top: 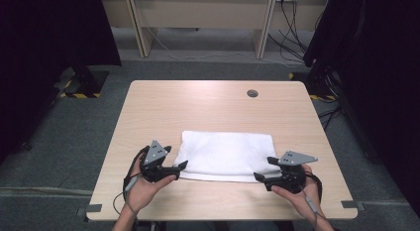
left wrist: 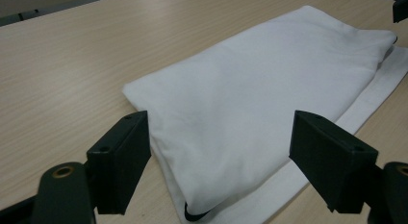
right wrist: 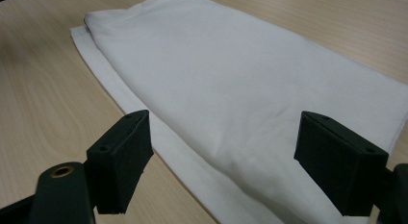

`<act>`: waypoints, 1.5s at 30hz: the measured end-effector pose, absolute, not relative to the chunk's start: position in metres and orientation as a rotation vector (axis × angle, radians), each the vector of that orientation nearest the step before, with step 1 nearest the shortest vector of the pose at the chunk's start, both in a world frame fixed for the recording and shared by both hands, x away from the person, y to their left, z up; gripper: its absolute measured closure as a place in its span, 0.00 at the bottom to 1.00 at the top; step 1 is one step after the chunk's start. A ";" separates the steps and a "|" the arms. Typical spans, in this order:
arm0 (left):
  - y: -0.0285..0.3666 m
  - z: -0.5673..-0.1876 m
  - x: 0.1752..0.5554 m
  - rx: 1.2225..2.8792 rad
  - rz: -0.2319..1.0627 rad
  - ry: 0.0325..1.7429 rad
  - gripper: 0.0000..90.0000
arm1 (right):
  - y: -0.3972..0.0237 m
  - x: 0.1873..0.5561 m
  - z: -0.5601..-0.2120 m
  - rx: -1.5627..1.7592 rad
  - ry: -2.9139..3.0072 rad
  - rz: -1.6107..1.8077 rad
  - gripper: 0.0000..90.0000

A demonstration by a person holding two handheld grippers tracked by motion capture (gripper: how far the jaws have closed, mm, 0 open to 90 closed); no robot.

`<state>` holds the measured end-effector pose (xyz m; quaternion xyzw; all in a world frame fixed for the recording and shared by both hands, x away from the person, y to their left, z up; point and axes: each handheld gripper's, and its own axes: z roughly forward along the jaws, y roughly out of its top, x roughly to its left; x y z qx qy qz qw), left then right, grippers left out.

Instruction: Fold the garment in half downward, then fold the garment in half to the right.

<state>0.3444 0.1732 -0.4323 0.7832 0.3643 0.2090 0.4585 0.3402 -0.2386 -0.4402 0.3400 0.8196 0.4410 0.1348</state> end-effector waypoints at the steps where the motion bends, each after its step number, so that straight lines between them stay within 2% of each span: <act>1: 0.173 -0.432 0.345 1.930 0.515 0.897 0.24 | -0.239 0.340 -0.440 0.986 2.375 1.277 0.23; 7: 0.170 -0.427 0.357 1.943 0.516 0.887 0.24 | -0.239 0.339 -0.439 0.983 2.373 1.277 0.23; 14: 0.164 -0.420 0.417 2.013 0.503 0.932 0.26 | -0.231 0.343 -0.433 0.943 2.386 1.281 0.23; 16: 0.163 -0.423 0.435 2.036 0.503 0.965 0.30 | -0.228 0.344 -0.431 0.931 2.396 1.279 0.23; 19: 0.164 -0.432 0.466 2.040 0.426 1.049 0.35 | -0.223 0.346 -0.430 0.911 2.412 1.271 0.23; 22: 0.163 -0.441 0.488 2.071 0.390 1.134 0.47 | -0.219 0.346 -0.430 0.894 2.426 1.267 0.22; 24: 0.161 -0.447 0.498 2.092 0.352 1.159 0.51 | -0.218 0.346 -0.430 0.891 2.432 1.266 0.22; 31: 0.153 -0.461 0.506 2.107 0.291 1.197 0.60 | -0.210 0.347 -0.432 0.865 2.460 1.260 0.22; 37: 0.152 -0.465 0.505 2.107 0.270 1.203 0.68 | -0.187 0.348 -0.428 0.792 2.499 1.252 0.22; 45: 0.145 -0.465 0.500 2.142 0.277 1.154 0.91 | -0.128 0.356 -0.427 0.634 2.593 1.207 0.22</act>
